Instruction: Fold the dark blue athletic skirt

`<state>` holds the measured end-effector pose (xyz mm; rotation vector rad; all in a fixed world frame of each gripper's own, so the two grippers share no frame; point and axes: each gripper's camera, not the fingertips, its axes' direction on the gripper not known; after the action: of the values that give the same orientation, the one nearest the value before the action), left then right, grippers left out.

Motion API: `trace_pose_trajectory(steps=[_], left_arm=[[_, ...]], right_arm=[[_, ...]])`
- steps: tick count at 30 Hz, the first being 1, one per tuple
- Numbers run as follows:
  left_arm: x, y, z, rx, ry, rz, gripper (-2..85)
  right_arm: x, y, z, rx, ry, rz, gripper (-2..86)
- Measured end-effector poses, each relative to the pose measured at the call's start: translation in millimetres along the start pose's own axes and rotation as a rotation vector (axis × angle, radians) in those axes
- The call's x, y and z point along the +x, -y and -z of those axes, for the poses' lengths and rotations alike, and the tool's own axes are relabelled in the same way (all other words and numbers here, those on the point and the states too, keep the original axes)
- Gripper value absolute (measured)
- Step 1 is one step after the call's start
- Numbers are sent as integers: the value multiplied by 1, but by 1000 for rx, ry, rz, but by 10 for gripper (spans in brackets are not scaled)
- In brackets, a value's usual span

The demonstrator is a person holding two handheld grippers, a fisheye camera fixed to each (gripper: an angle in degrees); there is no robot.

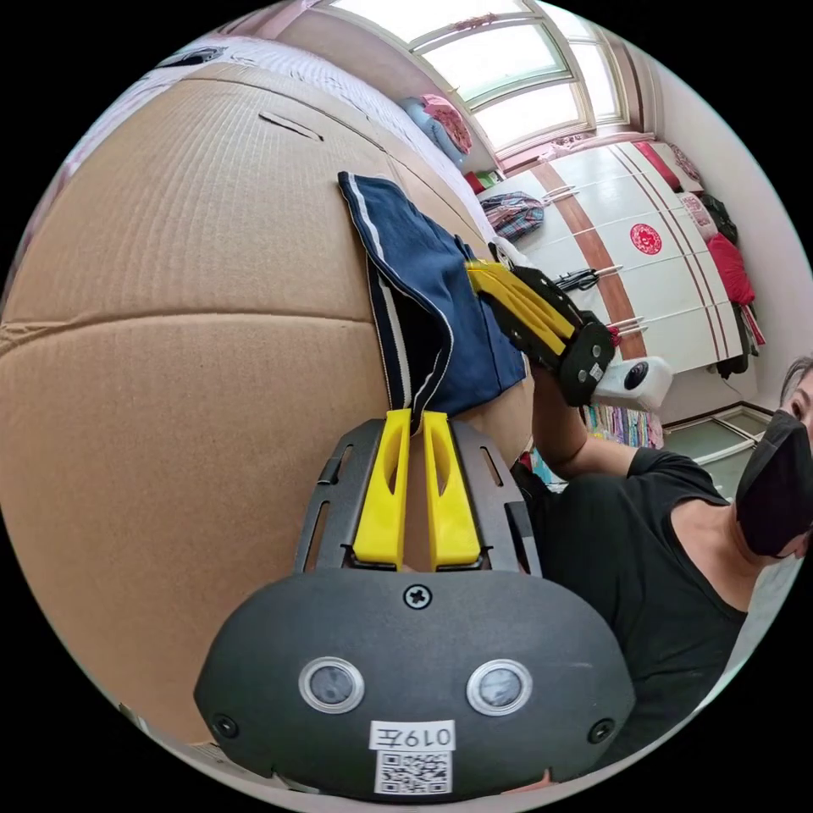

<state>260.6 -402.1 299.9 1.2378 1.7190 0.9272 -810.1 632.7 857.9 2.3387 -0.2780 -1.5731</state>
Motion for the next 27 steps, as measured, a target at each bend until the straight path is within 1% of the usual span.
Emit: trace_pose_trajectory(steps=[2, 3, 4, 5, 7, 9, 12, 14, 17, 23, 27], left_arm=[[-1, -2, 0, 8, 6, 0, 18], [-1, -2, 0, 10, 8, -1, 18], [-1, -3, -1, 16, 10, 1, 18], [-3, -5, -1, 23, 4, 6, 18], [-7, -6, -1, 32, -12, 14, 17], [-11, -7, -2, 34, -28, 20, 17], [-12, -6, -3, 28, -24, 5, 17], [-11, -3, -3, 17, -16, -5, 18], [-11, 0, -4, 1, -8, -16, 19], [-17, 5, -3, -9, -52, 1, 20], [-18, 10, -5, -21, -48, -2, 19]], right_arm=[[41, -4, 2, 34, 189, -110, -9], [52, -6, 2, 38, 221, -148, -9], [69, -7, 4, 41, 295, -193, -9], [78, -8, 11, 44, 375, -182, -9], [75, -9, 30, 80, 458, -136, -8], [54, -13, 56, 125, 487, -97, -4], [-12, -22, 93, 79, 434, 24, 18], [-69, -33, 113, -18, 323, 99, 47], [-125, -43, 134, -102, 211, 156, 55], [-205, -30, 143, -222, -8, 295, 67], [-233, -20, 148, -250, -79, 363, 59]])
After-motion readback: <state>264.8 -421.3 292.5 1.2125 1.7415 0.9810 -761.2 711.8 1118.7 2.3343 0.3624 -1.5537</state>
